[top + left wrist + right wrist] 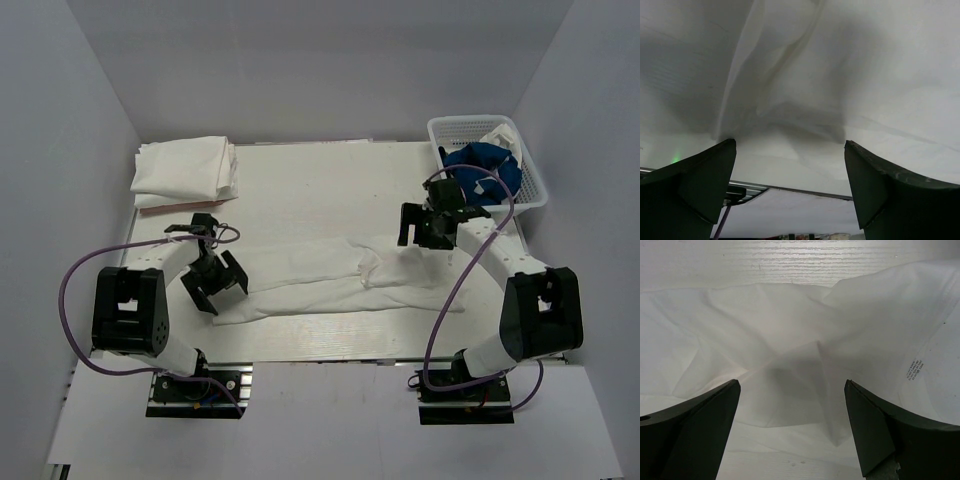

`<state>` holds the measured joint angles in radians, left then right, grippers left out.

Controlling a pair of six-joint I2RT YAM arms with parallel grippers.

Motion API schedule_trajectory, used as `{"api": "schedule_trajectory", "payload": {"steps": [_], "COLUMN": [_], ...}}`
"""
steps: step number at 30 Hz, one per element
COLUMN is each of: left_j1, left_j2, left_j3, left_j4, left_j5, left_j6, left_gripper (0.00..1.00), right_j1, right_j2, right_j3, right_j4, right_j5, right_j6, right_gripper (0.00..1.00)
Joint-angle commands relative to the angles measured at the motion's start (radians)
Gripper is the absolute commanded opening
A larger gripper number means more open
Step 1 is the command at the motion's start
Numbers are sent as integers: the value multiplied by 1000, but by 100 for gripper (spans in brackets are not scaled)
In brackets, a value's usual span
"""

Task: Fold and stack the t-shirts

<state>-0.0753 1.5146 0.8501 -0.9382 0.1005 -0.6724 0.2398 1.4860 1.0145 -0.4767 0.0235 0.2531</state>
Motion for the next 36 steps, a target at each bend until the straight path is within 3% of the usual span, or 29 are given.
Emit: {"api": "schedule_trajectory", "payload": {"steps": [1, 6, 10, 11, 22, 24, 27, 28, 29, 36], "left_j1": [-3, 8, -1, -1, -1, -1, -1, -1, -1, -1], "left_j2": [-37, 22, 74, 85, 27, 4, 4, 4, 4, -14], "left_j3": [49, 118, 106, 106, 99, 99, 109, 118, 118, 158], "left_j4": [53, 55, 91, 102, 108, 108, 108, 108, 108, 99], "left_j5": [-73, -198, -180, -180, -139, -139, -119, -119, -110, -101], "left_j6": [-56, -75, -75, -75, -85, -85, -85, -85, -85, -85], "left_gripper": [98, 98, 88, 81, 43, 29, 17, 5, 0, 0], "right_j1": [-11, -25, -34, -36, -51, -54, -51, -53, -53, -48], "right_j2": [-36, -53, -78, -78, -89, -86, -79, -76, -75, -38], "right_j3": [-17, -30, -47, -45, -47, -48, -51, -53, -54, -99], "right_j4": [52, 35, 30, 27, 32, 30, 30, 32, 32, 61], "right_j5": [-14, -7, 1, 9, -7, -10, -10, -14, -14, -97], "right_j6": [-20, -25, -25, -28, -29, -28, -31, -32, -34, -110], "right_gripper": [90, 90, 90, 90, 90, 90, 89, 89, 89, 84]}}
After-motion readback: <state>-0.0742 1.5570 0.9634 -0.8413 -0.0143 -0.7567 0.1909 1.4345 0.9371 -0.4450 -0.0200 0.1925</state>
